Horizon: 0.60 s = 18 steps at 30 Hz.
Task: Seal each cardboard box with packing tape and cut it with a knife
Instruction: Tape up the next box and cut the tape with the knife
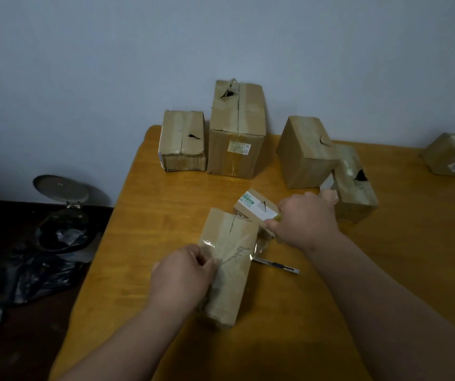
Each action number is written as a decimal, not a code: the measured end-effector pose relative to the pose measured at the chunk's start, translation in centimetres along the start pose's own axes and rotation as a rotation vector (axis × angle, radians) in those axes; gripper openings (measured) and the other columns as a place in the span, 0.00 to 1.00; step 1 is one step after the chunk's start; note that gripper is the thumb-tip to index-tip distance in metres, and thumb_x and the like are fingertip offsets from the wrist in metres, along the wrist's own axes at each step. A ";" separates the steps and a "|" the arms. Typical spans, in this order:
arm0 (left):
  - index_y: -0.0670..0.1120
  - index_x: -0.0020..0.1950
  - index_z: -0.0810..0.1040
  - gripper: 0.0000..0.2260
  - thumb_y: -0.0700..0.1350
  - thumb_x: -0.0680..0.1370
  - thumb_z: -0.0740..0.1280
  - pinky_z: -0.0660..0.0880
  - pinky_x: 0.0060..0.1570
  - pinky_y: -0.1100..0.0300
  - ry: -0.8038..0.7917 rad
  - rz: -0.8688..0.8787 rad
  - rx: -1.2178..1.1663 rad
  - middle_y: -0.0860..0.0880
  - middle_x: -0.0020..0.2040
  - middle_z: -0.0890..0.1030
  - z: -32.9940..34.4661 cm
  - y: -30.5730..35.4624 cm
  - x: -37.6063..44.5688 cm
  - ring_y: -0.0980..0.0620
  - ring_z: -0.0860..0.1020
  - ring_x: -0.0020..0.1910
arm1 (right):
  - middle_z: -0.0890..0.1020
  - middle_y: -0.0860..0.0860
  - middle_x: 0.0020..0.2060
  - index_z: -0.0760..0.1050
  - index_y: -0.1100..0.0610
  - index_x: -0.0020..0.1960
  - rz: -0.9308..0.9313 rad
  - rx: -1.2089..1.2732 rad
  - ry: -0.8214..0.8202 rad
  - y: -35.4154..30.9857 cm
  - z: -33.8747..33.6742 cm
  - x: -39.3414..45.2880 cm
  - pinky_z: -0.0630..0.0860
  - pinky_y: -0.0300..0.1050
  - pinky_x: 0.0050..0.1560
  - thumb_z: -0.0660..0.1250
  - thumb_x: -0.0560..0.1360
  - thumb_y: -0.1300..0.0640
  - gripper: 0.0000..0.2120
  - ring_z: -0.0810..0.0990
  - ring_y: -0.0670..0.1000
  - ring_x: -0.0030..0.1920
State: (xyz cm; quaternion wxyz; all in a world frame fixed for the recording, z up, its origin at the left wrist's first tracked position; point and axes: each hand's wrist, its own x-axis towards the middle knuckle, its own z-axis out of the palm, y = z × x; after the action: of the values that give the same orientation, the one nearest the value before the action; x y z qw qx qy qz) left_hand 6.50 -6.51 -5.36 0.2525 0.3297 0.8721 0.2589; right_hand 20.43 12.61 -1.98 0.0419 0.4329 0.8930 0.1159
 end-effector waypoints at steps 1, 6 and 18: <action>0.52 0.36 0.75 0.14 0.59 0.74 0.69 0.73 0.49 0.53 0.030 0.016 0.058 0.54 0.29 0.79 0.1 0.1 -0.1 0.54 0.78 0.34 | 0.68 0.43 0.29 0.69 0.46 0.38 -0.006 -0.008 0.003 0.0 0.0 0.1 0.50 0.53 0.44 0.57 0.70 0.28 0.21 0.68 0.50 0.39; 0.52 0.34 0.71 0.15 0.59 0.75 0.67 0.64 0.44 0.56 0.117 0.027 0.157 0.55 0.26 0.75 1.0 0.6 -0.5 0.60 0.70 0.29 | 0.71 0.44 0.28 0.66 0.49 0.31 -0.041 -0.021 0.021 0.4 -0.4 0.8 0.53 0.53 0.45 0.59 0.69 0.27 0.25 0.69 0.49 0.35; 0.51 0.39 0.72 0.10 0.54 0.76 0.65 0.75 0.39 0.56 0.080 -0.106 0.206 0.54 0.34 0.76 2.0 1.7 0.2 0.52 0.78 0.37 | 0.75 0.48 0.30 0.68 0.51 0.33 -0.125 -0.048 -0.086 -0.3 -2.7 3.0 0.56 0.57 0.59 0.66 0.71 0.37 0.19 0.71 0.51 0.34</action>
State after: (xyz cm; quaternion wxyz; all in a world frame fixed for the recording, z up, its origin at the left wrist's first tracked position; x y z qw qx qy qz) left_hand 8.37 -4.64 -5.84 0.1957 0.2966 0.9196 0.1672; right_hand 17.91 14.31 0.61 0.0977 0.3796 0.9127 0.1158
